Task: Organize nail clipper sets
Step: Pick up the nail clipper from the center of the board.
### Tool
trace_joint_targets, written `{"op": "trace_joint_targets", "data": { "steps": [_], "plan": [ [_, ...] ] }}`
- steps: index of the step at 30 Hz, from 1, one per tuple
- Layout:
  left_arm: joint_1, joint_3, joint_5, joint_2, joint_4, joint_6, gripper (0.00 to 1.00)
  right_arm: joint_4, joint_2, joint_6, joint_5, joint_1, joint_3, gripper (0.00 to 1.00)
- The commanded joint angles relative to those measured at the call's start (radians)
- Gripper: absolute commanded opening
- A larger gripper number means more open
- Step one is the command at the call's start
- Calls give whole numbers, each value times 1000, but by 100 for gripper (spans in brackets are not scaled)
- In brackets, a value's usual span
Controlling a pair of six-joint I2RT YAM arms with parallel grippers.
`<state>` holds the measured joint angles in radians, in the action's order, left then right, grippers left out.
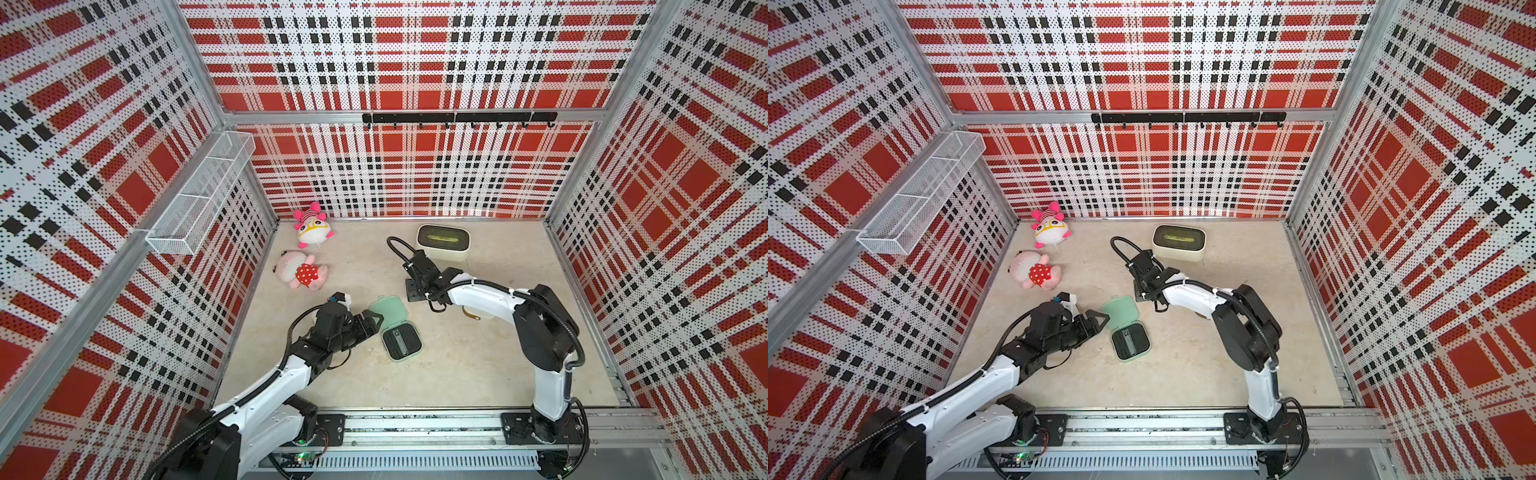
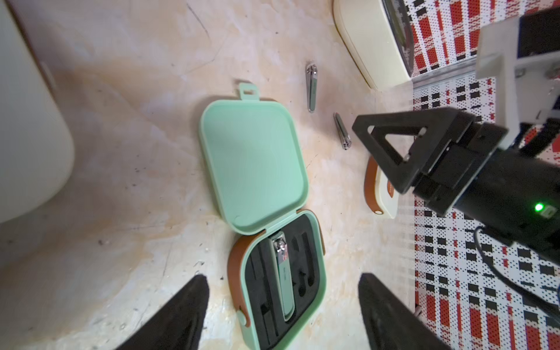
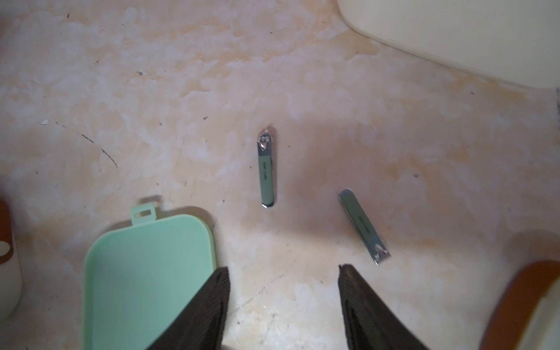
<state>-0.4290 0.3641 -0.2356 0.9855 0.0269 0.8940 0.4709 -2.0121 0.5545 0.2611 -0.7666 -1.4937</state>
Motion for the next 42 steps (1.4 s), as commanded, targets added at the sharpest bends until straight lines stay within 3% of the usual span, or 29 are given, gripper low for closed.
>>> {"op": "trace_joint_targets", "data": {
  "steps": [1, 11, 28, 42],
  "plan": [
    [0, 2, 24, -28, 0, 15, 82, 52, -77, -40, -11, 4, -94, 61],
    [45, -14, -13, -35, 3, -6, 82, 96, -246, -36, -19, 22, -250, 55],
    [93, -21, -52, -3, -17, -30, 82, 185, -414, -33, -6, 32, -467, 32],
    [104, -13, -62, 21, -26, -38, 82, 188, -460, -25, -29, 49, -507, 30]
  ]
}}
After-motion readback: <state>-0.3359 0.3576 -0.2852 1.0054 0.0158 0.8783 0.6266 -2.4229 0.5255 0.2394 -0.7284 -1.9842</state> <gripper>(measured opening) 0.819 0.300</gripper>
